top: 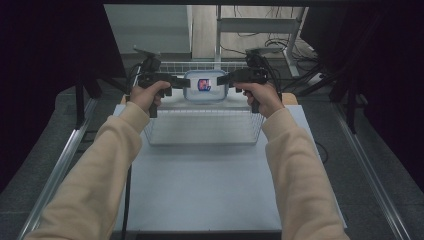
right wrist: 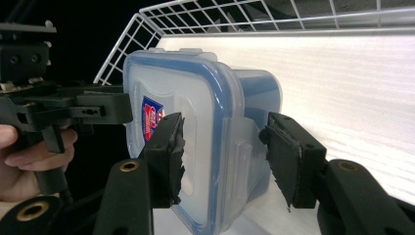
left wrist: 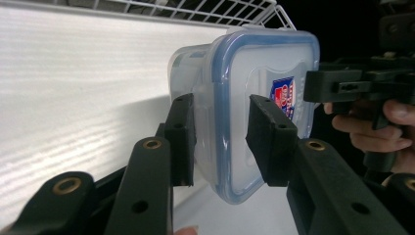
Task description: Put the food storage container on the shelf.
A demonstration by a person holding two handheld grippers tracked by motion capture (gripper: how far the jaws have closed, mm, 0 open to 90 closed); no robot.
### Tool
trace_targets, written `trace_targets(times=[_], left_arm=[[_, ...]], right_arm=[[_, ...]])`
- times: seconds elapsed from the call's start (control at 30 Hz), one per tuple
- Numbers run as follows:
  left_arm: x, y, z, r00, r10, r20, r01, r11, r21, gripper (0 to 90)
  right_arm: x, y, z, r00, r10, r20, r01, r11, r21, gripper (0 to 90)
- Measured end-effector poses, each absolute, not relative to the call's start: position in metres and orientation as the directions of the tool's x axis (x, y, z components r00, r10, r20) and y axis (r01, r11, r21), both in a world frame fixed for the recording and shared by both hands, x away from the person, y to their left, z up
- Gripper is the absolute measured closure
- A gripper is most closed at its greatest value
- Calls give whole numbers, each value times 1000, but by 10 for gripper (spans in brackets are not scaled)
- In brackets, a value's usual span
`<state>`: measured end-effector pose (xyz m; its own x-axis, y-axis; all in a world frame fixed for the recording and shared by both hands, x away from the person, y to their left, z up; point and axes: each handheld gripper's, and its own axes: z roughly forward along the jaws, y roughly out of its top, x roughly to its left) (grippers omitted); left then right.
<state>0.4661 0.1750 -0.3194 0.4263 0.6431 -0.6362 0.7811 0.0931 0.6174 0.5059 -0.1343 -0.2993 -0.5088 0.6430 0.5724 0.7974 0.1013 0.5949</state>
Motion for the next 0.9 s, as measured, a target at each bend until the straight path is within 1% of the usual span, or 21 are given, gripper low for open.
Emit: trace_targets(times=[0.07, 0.1, 0.17, 0.4, 0.57, 0.63, 0.77, 0.9], left_arm=[[470, 177, -321, 416, 637, -649, 786, 106, 609, 646], [470, 177, -321, 416, 637, -649, 786, 106, 609, 661], [476, 179, -325, 396, 618, -679, 800, 130, 585, 660], [488, 181, -330, 357, 598, -718, 824, 161, 544, 647], [494, 180, -332, 340, 596, -728, 828, 178, 532, 642], [499, 180, -336, 323, 586, -744, 835, 193, 515, 637], [500, 180, -336, 325, 582, -745, 834, 194, 516, 636], [500, 180, -336, 326, 583, -744, 835, 192, 516, 636]], right_arm=[[511, -134, -303, -494, 640, 588, 813, 99, 575, 484], [511, -134, -303, -494, 640, 588, 813, 99, 575, 484], [519, -135, -307, -467, 631, 620, 835, 84, 543, 482], [531, -134, -308, -422, 643, 639, 864, 71, 498, 478], [536, -134, -308, -405, 656, 637, 871, 64, 488, 478], [540, -134, -310, -384, 661, 644, 880, 51, 472, 481], [543, -134, -310, -379, 666, 643, 879, 40, 476, 505], [544, -135, -310, -378, 665, 644, 878, 37, 477, 509]])
